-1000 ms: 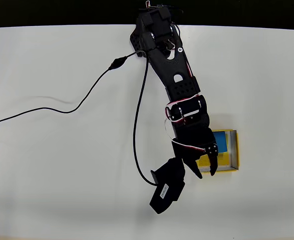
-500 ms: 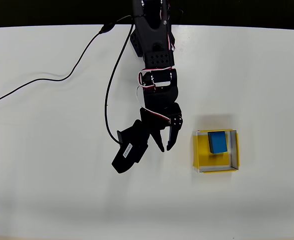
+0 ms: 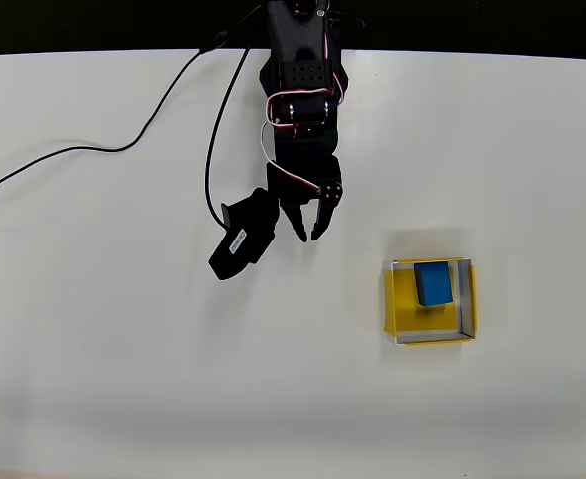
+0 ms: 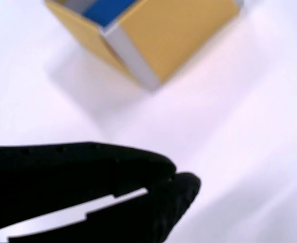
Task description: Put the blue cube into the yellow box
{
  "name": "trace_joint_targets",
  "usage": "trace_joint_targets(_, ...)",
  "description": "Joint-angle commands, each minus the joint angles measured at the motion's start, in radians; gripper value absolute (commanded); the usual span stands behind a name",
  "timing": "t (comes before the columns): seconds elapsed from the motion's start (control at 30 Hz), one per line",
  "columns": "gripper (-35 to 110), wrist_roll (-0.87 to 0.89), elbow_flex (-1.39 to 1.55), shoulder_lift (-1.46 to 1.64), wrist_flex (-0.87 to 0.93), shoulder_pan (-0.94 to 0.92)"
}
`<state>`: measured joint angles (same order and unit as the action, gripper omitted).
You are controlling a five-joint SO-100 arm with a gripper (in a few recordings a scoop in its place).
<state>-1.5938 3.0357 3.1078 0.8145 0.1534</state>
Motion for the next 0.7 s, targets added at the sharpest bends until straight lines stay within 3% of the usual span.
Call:
trace_joint_targets(0.0, 0, -0.005, 0.078, 0.153, 0.074, -0.021)
trace_joint_targets(0.23, 0, 0.035, 0.109, 0.215, 0.321, -0.035)
trace_joint_targets(0.37, 0, -0.041, 0.110, 0.227, 0.537, -0.066)
trace_joint_targets(0.67, 0, -0.021, 0.110, 0.236, 0.545, -0.101)
